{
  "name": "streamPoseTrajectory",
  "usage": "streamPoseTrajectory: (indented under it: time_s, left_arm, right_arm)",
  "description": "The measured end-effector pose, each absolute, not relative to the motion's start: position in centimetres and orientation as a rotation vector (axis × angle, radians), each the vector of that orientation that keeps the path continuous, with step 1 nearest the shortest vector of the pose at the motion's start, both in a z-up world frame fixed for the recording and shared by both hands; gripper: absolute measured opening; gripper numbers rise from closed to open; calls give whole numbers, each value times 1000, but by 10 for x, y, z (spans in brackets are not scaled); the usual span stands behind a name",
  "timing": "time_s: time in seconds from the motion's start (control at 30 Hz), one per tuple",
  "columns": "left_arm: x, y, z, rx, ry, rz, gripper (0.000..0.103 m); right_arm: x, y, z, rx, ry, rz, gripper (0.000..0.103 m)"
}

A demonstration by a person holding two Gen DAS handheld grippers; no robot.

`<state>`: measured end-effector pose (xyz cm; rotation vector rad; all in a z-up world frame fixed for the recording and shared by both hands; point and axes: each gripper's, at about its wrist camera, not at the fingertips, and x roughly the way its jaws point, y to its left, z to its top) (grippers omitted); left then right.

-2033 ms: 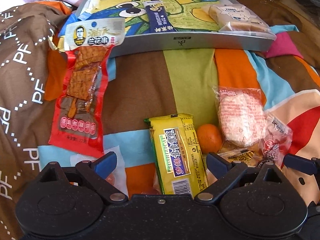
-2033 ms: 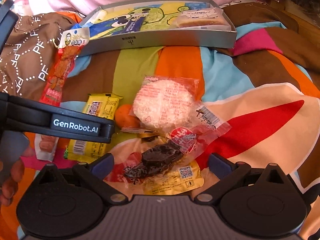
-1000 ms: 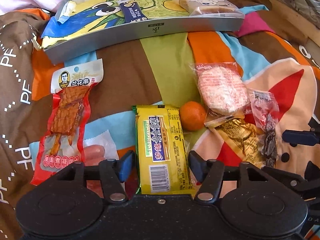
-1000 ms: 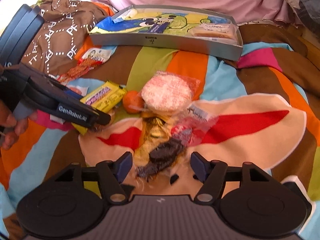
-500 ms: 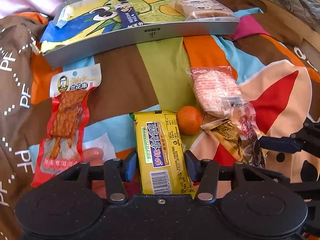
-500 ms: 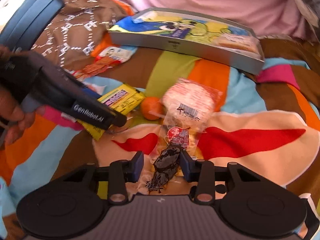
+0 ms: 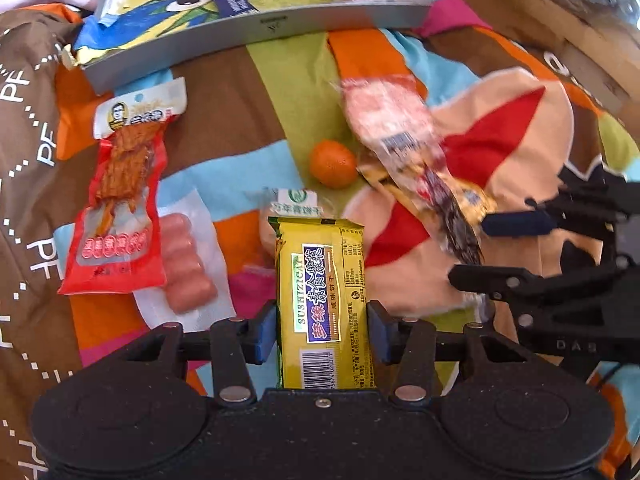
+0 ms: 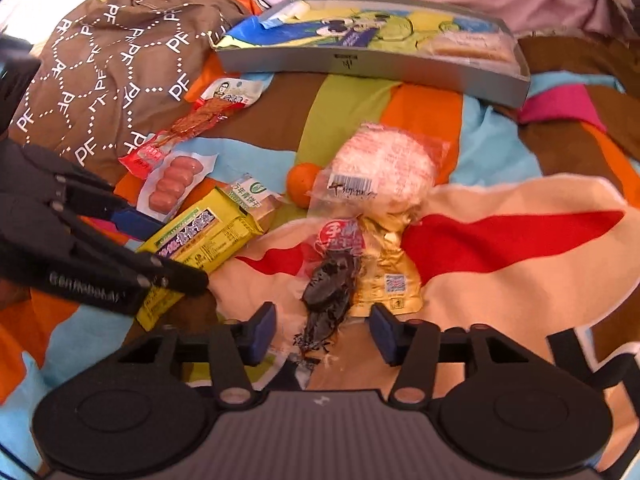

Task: Organize snacks
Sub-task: 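Grasp the yellow wafer pack with the left tool while the right tool grasps the dried meat pack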

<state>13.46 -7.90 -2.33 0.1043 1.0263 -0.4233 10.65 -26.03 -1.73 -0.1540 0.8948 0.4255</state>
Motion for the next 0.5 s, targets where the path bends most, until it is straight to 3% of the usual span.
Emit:
streamPoseTrajectory:
  time_s: [0.3, 0.37, 0.5]
  left_arm:
    - [136, -90, -28, 213, 1023, -415, 58]
    - [135, -92, -28, 231, 1018, -429, 51]
    - [131, -95, -26, 257, 994, -451, 48]
  right_arm:
    - [106, -253, -23, -185, 902, 428, 54]
    - [105, -253, -23, -186, 897, 442, 48]
    - [101, -251, -22, -216, 879, 465, 47]
